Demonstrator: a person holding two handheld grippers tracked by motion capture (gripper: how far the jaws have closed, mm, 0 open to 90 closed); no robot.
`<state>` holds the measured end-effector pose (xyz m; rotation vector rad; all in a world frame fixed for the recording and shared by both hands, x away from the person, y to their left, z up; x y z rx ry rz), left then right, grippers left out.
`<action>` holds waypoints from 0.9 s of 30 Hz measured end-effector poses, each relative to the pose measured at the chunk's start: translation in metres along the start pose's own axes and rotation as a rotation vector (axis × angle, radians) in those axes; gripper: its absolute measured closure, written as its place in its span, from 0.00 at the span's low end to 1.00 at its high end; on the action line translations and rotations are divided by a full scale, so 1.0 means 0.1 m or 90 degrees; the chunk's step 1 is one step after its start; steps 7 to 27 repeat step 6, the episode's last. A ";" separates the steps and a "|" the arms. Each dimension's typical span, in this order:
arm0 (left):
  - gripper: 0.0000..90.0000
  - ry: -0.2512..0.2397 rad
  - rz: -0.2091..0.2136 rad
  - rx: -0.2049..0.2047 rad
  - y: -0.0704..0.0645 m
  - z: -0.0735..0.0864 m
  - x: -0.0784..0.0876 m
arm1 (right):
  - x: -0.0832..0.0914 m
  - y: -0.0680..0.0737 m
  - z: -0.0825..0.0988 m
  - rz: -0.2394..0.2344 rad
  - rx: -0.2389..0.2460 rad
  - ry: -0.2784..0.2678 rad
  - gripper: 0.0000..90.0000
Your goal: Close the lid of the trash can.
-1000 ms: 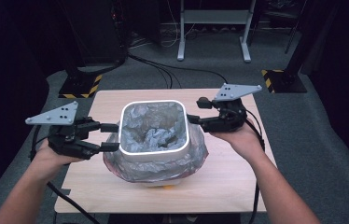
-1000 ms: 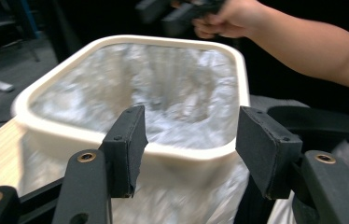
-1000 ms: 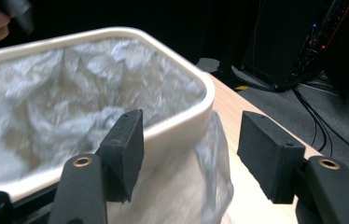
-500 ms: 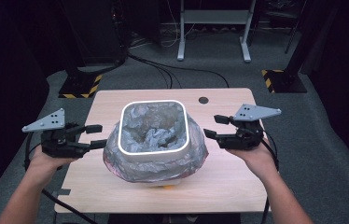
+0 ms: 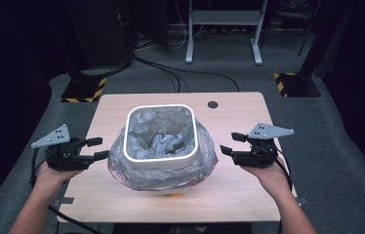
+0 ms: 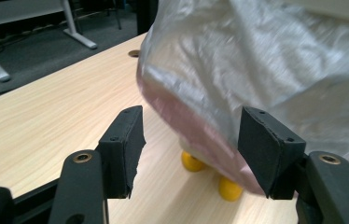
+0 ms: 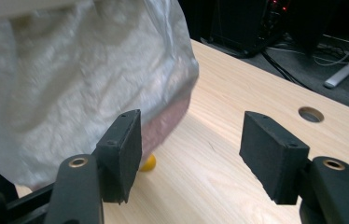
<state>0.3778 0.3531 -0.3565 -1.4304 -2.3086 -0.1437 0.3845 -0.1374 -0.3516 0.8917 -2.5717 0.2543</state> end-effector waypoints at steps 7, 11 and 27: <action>0.44 0.015 -0.022 0.000 0.04 0.15 -0.03 | 0.04 -0.04 0.19 0.024 0.002 -0.001 0.37; 0.44 0.015 -0.022 0.000 0.04 0.15 -0.03 | 0.04 -0.04 0.19 0.024 0.002 -0.001 0.37; 0.44 0.015 -0.022 0.000 0.04 0.15 -0.03 | 0.04 -0.04 0.19 0.024 0.002 -0.001 0.37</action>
Point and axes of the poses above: each handheld gripper's, and its own axes: x roughly backward along the jaws, z roughly out of its underside, y roughly to its left, the point moved 3 cm from there along -x, roughly forward along the jaws, and after that the axes turned 9 degrees about z, right-handed, at the moved point
